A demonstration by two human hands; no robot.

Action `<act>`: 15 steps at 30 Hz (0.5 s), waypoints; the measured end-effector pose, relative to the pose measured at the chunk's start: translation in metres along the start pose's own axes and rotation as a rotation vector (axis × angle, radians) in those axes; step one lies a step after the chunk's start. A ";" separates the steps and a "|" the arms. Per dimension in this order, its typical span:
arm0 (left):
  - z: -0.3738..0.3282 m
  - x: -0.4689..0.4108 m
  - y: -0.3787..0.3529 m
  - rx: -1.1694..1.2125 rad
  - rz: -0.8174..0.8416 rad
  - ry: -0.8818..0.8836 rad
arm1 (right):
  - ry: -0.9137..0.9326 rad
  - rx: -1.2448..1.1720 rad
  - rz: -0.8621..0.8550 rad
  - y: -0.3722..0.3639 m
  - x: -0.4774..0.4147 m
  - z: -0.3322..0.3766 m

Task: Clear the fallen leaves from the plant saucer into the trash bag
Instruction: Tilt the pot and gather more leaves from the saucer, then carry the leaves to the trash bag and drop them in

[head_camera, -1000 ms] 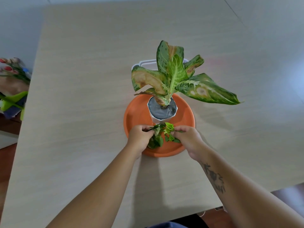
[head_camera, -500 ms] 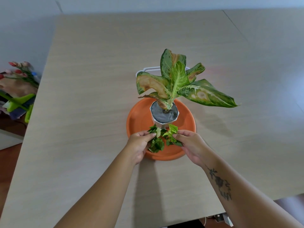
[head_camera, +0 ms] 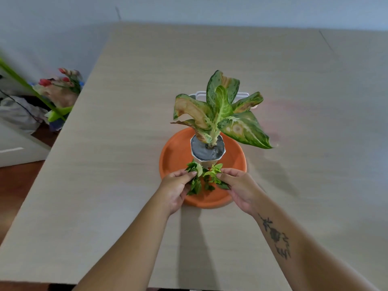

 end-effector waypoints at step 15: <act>0.003 0.031 0.000 0.197 -0.119 -0.115 | -0.049 0.090 0.167 -0.004 -0.012 0.005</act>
Point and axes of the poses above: each hand's wrist, its own x-axis away from the middle knuckle, its own y-axis out of the back of the hand, z = x × y, the point moved 7 cm from there along -x, towards the middle knuckle, and after that the axes turned 7 degrees about z, right-handed, at the moved point
